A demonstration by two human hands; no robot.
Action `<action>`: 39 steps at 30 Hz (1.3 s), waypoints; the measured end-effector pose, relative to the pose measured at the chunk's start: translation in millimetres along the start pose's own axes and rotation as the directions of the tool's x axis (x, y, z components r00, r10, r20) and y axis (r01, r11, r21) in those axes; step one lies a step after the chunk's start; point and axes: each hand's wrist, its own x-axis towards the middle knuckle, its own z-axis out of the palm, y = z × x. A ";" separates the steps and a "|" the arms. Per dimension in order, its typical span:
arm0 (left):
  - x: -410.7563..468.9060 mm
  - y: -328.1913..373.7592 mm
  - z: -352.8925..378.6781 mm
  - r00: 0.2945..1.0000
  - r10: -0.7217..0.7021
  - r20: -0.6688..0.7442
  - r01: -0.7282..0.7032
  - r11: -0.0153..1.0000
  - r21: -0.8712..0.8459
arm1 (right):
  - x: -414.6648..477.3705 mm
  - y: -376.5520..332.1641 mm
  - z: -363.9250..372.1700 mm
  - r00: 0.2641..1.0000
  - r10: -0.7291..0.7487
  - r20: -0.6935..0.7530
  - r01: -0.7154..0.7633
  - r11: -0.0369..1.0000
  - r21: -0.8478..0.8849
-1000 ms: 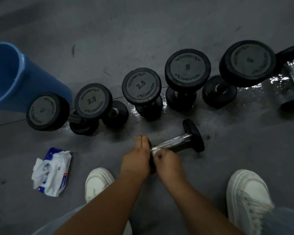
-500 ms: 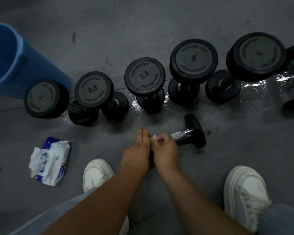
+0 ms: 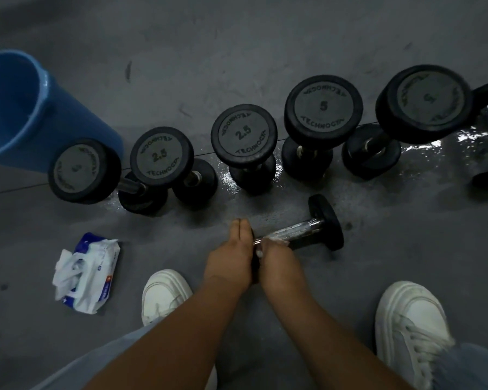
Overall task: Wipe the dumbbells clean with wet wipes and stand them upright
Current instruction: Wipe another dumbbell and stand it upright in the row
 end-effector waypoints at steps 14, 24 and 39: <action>3.4 -3.0 6.0 1.000 0.005 -0.012 -0.005 1.000 -0.014 | 9.2 1.9 -5.8 0.970 -0.027 -0.241 0.090 0.963 0.253; 1.1 -0.3 -0.4 1.000 -0.007 0.019 0.007 1.000 -0.003 | 4.5 8.9 -3.6 0.982 -0.024 -0.186 0.045 0.993 0.106; 4.4 -0.4 -5.2 0.999 -0.001 0.034 0.002 1.000 -0.030 | -0.9 -7.1 -5.3 0.920 0.345 0.184 -0.285 0.271 0.919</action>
